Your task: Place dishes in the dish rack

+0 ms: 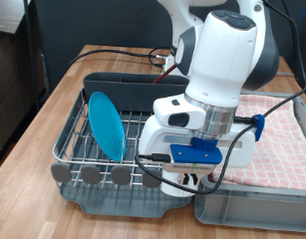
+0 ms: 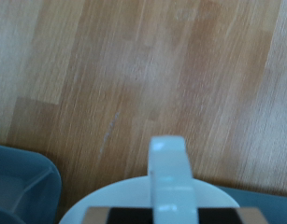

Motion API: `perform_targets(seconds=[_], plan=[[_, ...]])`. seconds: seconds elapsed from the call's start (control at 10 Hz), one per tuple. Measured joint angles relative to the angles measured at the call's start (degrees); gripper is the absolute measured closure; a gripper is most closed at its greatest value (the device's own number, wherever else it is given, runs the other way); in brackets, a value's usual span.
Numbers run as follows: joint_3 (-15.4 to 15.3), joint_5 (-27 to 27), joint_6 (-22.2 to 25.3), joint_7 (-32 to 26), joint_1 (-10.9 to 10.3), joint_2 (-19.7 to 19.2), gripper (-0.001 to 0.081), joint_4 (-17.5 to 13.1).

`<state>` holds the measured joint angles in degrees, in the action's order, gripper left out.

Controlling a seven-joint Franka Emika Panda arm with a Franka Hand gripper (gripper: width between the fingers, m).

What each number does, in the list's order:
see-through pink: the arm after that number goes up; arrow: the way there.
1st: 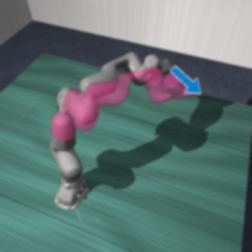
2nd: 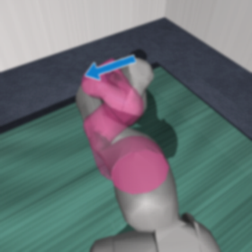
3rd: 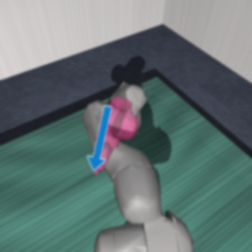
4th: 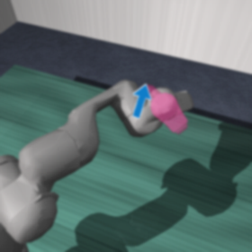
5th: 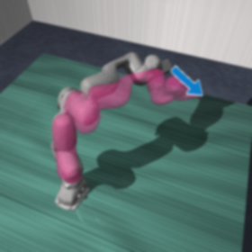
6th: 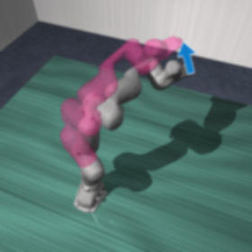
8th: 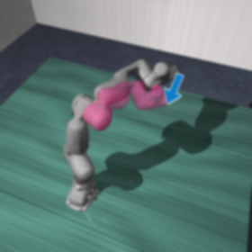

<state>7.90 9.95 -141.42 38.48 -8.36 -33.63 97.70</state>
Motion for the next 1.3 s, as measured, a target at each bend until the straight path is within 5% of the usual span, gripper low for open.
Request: perform_targets(seconds=[0.4, 1.0, 1.2, 1.3], plan=[[0.07, 0.14, 7.63, 1.26, -0.18, -1.9, 0.0734, -4.82], [0.19, 0.26, 6.21, 1.9, -0.19, -2.38, 0.0734, -4.95], [0.34, 0.44, 3.57, 2.58, -0.29, -2.41, 0.0474, -4.24], [0.28, 0.42, 3.37, 2.61, -0.32, -2.4, 0.0474, -4.19]])
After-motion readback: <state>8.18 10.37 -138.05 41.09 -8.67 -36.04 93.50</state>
